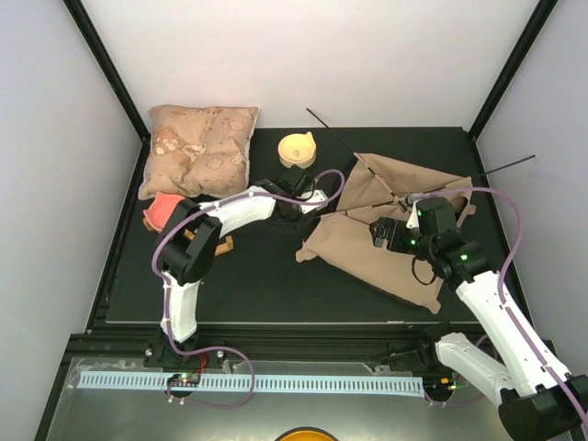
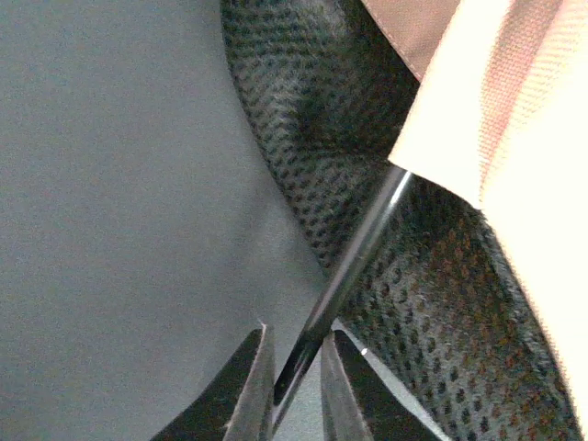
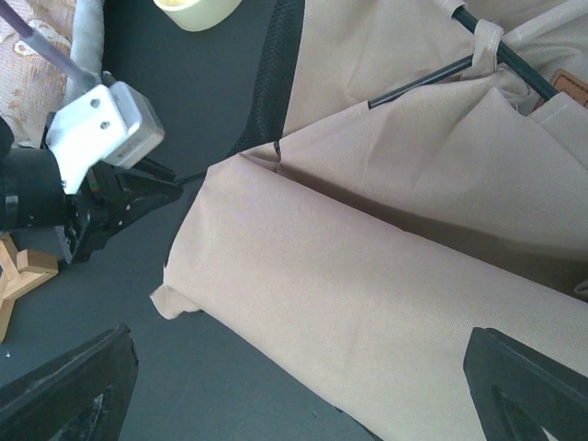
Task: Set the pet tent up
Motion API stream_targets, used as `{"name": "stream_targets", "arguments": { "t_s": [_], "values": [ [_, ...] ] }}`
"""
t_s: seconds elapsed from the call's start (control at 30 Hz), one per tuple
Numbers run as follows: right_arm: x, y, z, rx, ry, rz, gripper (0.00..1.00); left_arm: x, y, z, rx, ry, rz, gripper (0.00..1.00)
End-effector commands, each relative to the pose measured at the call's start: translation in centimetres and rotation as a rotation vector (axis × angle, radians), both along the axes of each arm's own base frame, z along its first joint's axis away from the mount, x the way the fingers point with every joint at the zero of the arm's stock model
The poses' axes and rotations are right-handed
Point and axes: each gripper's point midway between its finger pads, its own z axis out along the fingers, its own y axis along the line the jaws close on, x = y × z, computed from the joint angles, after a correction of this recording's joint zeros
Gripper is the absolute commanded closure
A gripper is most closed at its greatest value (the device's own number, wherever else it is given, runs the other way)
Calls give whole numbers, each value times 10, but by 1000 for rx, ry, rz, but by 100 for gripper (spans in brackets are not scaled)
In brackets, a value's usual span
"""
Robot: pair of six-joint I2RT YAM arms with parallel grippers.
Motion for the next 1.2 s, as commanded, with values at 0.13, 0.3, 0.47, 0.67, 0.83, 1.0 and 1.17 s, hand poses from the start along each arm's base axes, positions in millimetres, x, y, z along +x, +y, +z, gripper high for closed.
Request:
{"name": "stream_targets", "arguments": {
  "t_s": [0.13, 0.3, 0.47, 0.67, 0.83, 1.0, 1.17],
  "values": [
    [6, -5, 17, -15, -53, -27, 0, -2, -12, 29, -13, -59, -35, 98],
    [6, -12, 22, -19, -85, -63, 0, -3, -17, 90, -95, -224, -21, 98],
    [6, -7, 29, 12, -98, -45, 0, -5, -16, 146, -191, -312, 27, 98],
    [5, 9, 55, 78, -149, 31, 0, -16, -4, 198, -290, -366, 97, 98],
    [3, 22, 80, 146, -216, 98, 0, -43, 13, 225, -419, -388, 137, 98],
    [4, 22, 98, 202, -218, 60, 0, -77, 32, 242, -532, -431, 124, 98],
    [18, 16, 105, 286, -123, -101, 3, -104, 39, 239, -637, -422, 95, 98]
  ]
}}
